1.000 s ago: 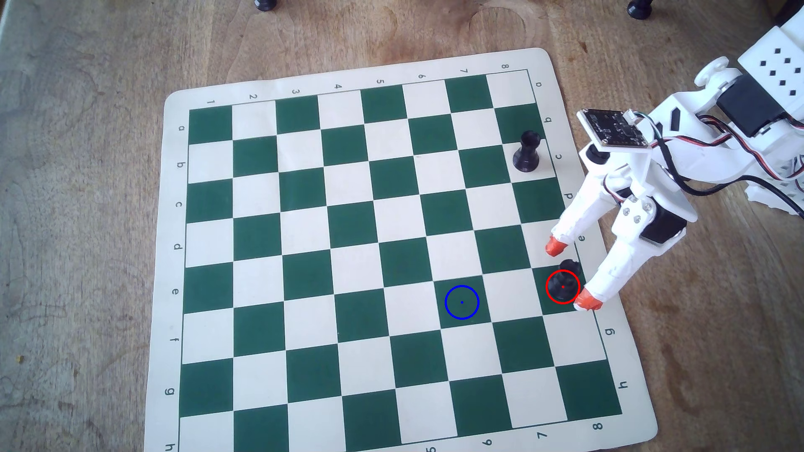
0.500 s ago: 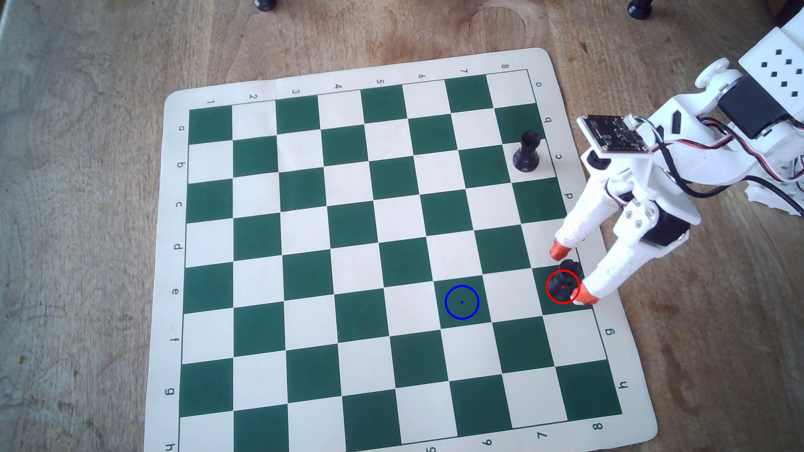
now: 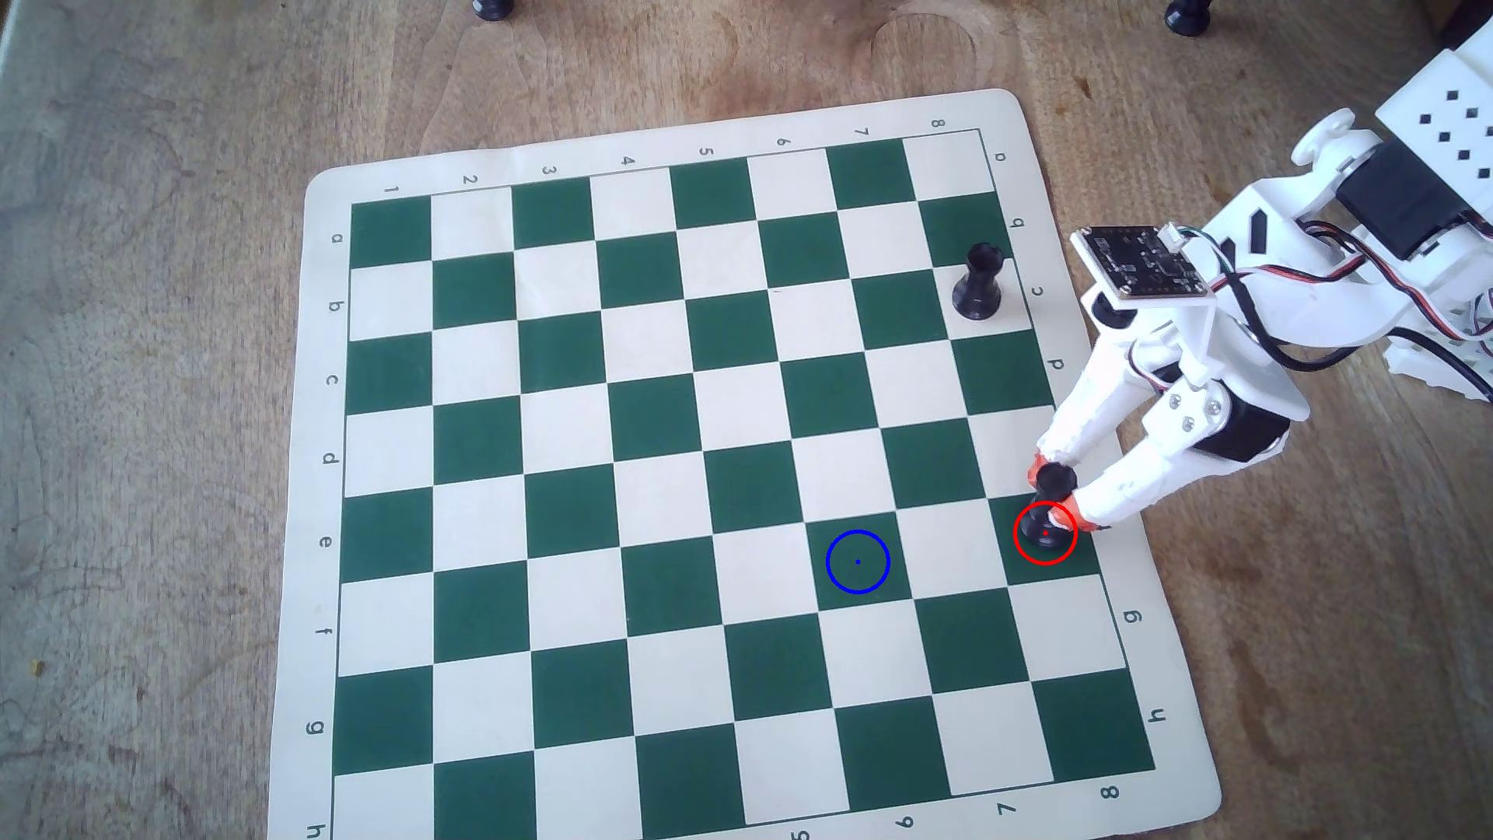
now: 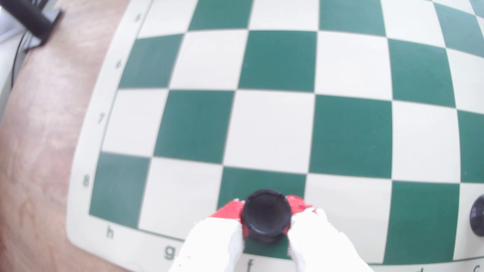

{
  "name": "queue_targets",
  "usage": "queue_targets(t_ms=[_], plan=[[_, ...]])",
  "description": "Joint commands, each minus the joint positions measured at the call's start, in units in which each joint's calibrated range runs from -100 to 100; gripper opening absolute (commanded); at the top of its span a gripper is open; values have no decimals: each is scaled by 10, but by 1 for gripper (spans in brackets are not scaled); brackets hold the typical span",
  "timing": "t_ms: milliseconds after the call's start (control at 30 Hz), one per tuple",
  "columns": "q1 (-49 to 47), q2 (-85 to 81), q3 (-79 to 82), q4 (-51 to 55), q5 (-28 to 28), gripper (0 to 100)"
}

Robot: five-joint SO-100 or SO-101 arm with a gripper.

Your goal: Move the chess piece from red to blue

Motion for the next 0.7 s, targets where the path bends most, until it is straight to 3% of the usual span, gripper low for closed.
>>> queue_targets(t_ms=[0, 167, 533, 667], plan=[[3, -27, -47, 16, 2, 0], [10, -51, -97, 102, 0, 0], [34, -128, -342, 413, 8, 0], [34, -116, -403, 437, 8, 0]])
